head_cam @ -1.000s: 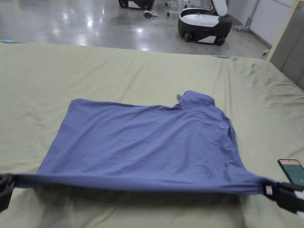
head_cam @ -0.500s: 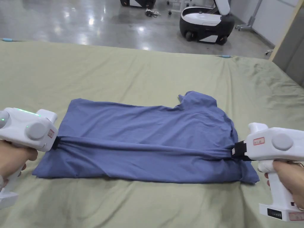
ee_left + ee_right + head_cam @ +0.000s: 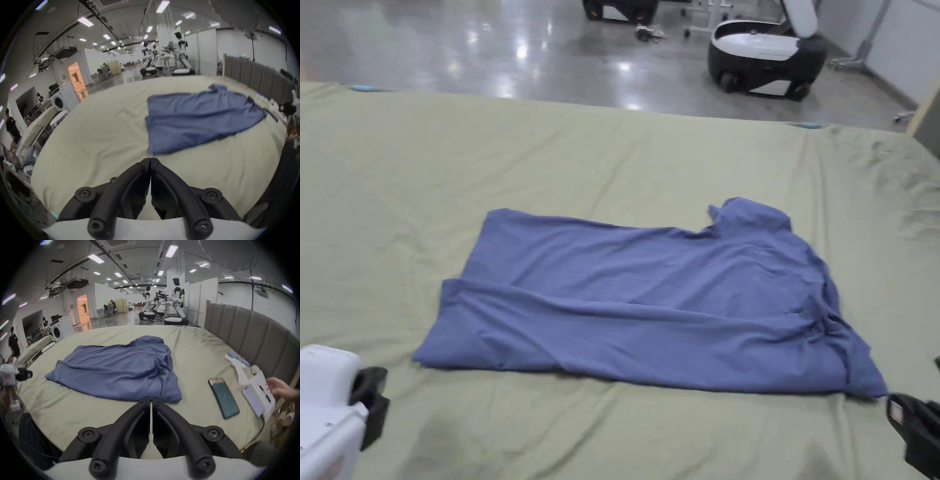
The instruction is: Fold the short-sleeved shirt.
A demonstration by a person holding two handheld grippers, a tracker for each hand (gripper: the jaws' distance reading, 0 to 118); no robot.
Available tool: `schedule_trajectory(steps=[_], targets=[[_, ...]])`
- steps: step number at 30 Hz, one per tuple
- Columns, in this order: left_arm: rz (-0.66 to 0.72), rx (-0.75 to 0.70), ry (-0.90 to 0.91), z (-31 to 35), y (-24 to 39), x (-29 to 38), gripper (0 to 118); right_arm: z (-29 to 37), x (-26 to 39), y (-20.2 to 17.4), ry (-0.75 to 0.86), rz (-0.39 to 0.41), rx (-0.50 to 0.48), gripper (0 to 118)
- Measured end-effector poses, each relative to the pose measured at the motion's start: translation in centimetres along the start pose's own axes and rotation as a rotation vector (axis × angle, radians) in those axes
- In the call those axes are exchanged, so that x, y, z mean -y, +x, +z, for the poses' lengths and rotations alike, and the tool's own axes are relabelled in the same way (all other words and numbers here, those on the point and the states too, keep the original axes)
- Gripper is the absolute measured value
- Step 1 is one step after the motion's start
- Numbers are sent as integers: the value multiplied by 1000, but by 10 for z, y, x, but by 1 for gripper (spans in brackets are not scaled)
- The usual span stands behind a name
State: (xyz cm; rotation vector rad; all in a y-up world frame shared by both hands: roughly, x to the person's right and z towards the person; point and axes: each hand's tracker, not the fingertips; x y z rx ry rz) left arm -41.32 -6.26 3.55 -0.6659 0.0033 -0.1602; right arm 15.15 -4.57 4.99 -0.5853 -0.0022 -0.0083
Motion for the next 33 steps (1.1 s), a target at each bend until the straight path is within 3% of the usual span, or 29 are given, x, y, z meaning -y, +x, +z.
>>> schedule_trajectory(steps=[2,6,7,9,10,15,17,18,19,21,23,25,26,27,28,29,30,32,33], targets=[[-18,89,-136,-7,-5,0,4,8,7,-3,-42,-53,-55,3],[-53,42,-114,-35,-12,-8,6,12,12,-8,-27,-20,-47,3],[-49,46,-111,-42,-15,-13,31,13,9,-14,-33,-17,-53,3],[-56,89,-185,-73,-13,-26,94,13,7,-15,-36,-8,-49,3],[-71,80,-187,-83,-11,-29,108,13,5,-14,-37,-8,-49,3],[-73,66,-253,-135,-2,-51,108,10,-1,-11,-33,-7,-46,3],[-2,96,-244,-143,-4,-57,98,7,-2,-8,-43,7,-35,3],[20,104,-230,-145,-5,-61,80,5,-3,-7,-47,13,-28,3],[36,124,-237,-146,-6,-65,49,1,-3,-6,-53,21,-19,4],[54,186,-249,-135,6,-71,17,-12,-4,0,-84,52,-7,8],[-37,161,-218,-126,25,-75,14,-35,-8,9,-127,107,34,17],[-81,132,-208,-129,25,-73,13,-58,-15,21,-158,91,13,31],[-74,146,-208,-128,22,-74,13,-73,-19,27,-186,70,8,31],[-71,152,-202,-126,22,-77,13,-84,-26,25,-187,65,8,53],[-71,152,-197,-123,22,-79,13,-98,-28,28,-194,56,11,99],[-72,141,-184,-121,17,-82,13,-113,-29,31,-215,52,14,118],[-68,140,-179,-119,14,-84,13,-125,-30,35,-193,39,3,116],[-53,144,-178,-117,10,-87,13,-169,-14,56,-255,-8,68,113],[-53,137,-174,-112,11,-90,13,-180,-11,62,-265,-46,45,99]])
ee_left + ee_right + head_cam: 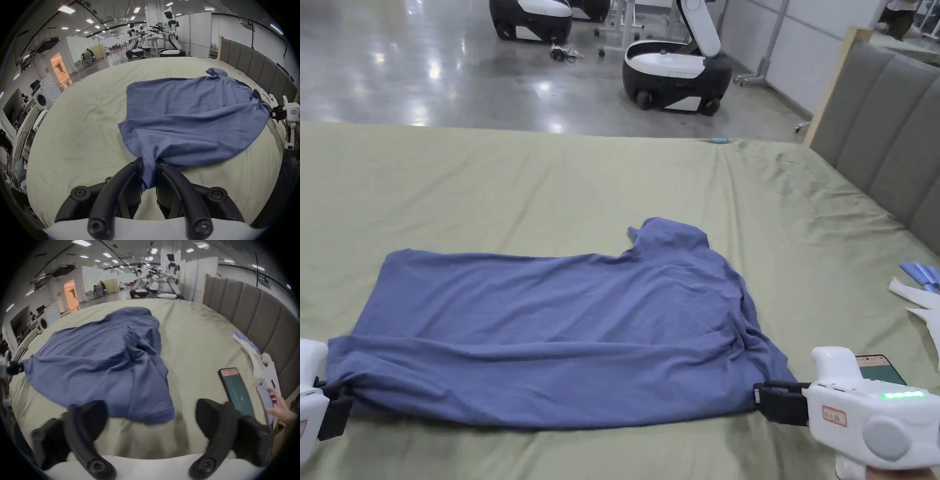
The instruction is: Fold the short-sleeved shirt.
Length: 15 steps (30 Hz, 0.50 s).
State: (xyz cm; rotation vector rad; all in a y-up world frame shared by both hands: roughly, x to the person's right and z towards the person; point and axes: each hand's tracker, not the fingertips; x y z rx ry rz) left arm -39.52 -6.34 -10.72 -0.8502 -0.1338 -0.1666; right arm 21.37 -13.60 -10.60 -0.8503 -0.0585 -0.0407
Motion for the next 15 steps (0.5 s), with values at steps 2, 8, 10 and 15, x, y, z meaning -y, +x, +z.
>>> schedule_trajectory(steps=[2,8,10,15], targets=[[-2,-11,-10,-1,-2,2,13,11,-10,-4,-30,-101,-70,12],[17,-12,4,9,-13,2,7,51,-29,-13,12,-65,-91,8],[5,-19,34,23,-10,-2,7,87,-39,-17,45,-78,-87,9],[-65,-3,58,77,-2,-10,8,153,-64,-24,89,-6,-78,9]])
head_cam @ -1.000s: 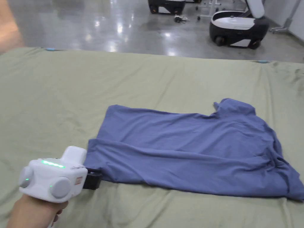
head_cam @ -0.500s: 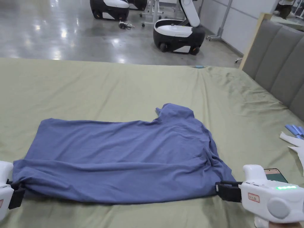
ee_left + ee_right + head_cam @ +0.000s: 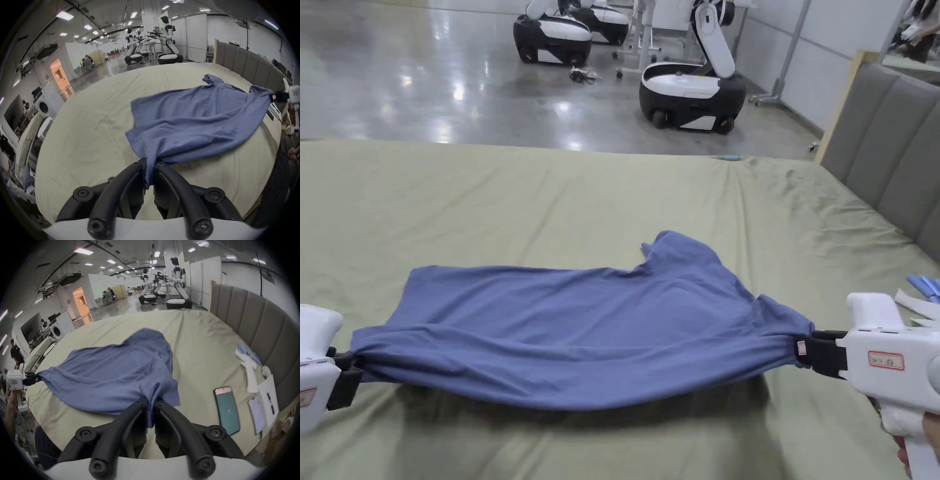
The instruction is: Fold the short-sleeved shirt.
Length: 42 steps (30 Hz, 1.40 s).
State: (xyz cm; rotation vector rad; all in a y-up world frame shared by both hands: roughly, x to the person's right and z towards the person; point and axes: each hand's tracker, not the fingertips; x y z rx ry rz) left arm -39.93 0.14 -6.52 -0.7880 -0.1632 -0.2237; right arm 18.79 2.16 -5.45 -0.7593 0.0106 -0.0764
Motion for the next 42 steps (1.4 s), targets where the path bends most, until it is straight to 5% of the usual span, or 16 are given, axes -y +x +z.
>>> schedule_trajectory(steps=[8,18,20,21,22,23,24,30,32,33,34,35,37,39,42], targets=[[-5,28,-12,66,-14,40,7,49,30,3,-29,20,-25,9],[122,67,-144,36,-7,130,8,4,146,14,-94,-3,-30,9],[107,69,-151,34,-4,140,26,5,163,15,-53,-38,-62,12],[89,44,-132,33,-4,147,46,6,166,18,-37,-39,-69,24],[70,65,-92,38,-3,150,71,8,166,21,-40,-30,-68,60],[69,76,-31,46,-3,154,85,16,166,20,-10,5,-33,94],[73,58,25,56,-4,156,94,26,167,20,50,22,6,111],[126,-35,240,124,16,155,95,88,160,4,312,45,16,116],[155,-42,254,129,24,154,75,101,154,-13,327,70,1,102],[168,-59,271,132,31,152,42,104,152,-20,322,73,-14,68],[180,-74,287,131,35,150,4,106,150,-26,324,75,-23,11],[179,-93,278,125,39,145,4,106,148,-37,331,83,-4,1],[170,-127,266,107,37,135,4,101,145,-48,338,87,19,1],[208,-59,195,86,26,116,4,94,142,-48,292,21,-89,1],[228,11,182,42,-2,85,4,87,144,-55,293,12,-98,1]])
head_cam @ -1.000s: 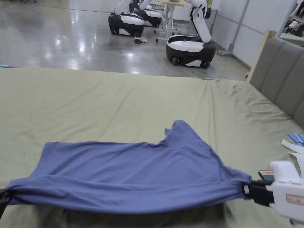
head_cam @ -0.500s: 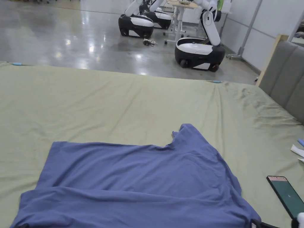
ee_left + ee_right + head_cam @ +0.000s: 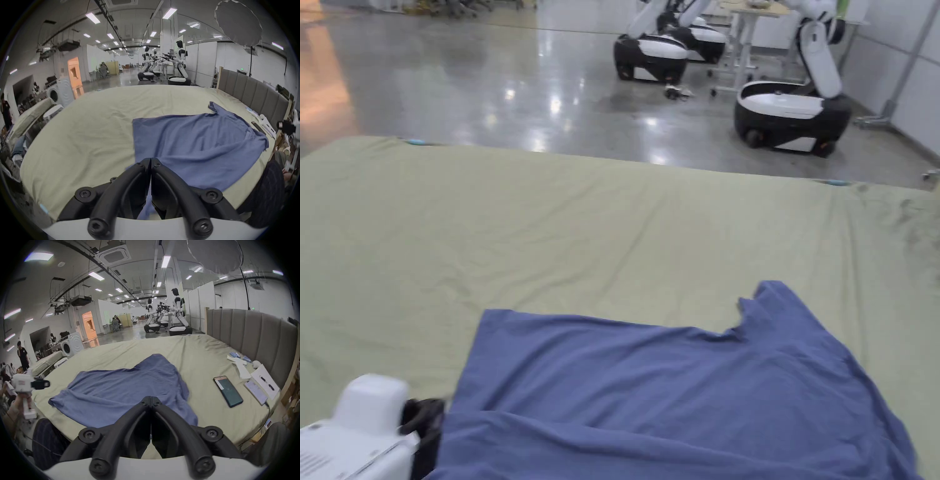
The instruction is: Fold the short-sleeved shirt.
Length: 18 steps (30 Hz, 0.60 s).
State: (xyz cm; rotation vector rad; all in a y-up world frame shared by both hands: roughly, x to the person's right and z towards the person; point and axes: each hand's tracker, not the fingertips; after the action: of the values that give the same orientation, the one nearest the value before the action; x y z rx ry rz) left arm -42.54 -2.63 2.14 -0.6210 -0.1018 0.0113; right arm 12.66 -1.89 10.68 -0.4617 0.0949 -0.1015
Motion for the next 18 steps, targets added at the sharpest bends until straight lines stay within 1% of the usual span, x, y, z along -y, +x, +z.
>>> schedule_trajectory(steps=[3,4,5,6,7,8,9,11,13,14,15,16,17,18], targets=[[-44,-26,-109,-65,-12,-36,4,-7,6,-6,-14,3,-8,1],[-49,-33,-109,-88,-18,-48,6,-9,8,-6,-22,4,-12,1],[-55,-34,-113,-104,-23,-56,18,-11,9,-7,-26,3,-13,1],[-60,-18,-125,-126,-30,-67,43,-15,13,-8,-33,8,-8,1],[-53,6,-144,-150,-34,-76,79,-17,16,-8,-40,16,2,1],[-96,-32,-180,-168,-35,-83,98,-20,18,-7,-49,16,7,1],[-133,-81,-174,-187,-36,-88,103,-22,19,-6,-61,11,10,1],[-142,-126,-186,-213,-36,-104,103,-24,16,-5,-64,9,20,1],[-116,-127,-205,-245,-43,-110,103,-26,12,-2,-55,-2,33,1],[-106,-128,-239,-256,-45,-110,100,-28,11,0,-56,-7,40,1],[-118,-129,-301,-271,-46,-109,90,-30,10,3,-66,-17,48,1],[-173,-139,-337,-281,-42,-104,65,-32,10,6,-69,-30,59,1],[-217,-135,-352,-285,-37,-100,53,-32,9,8,-69,-43,61,1],[-242,-76,-342,-285,-31,-96,41,-33,8,12,-70,-61,53,1]])
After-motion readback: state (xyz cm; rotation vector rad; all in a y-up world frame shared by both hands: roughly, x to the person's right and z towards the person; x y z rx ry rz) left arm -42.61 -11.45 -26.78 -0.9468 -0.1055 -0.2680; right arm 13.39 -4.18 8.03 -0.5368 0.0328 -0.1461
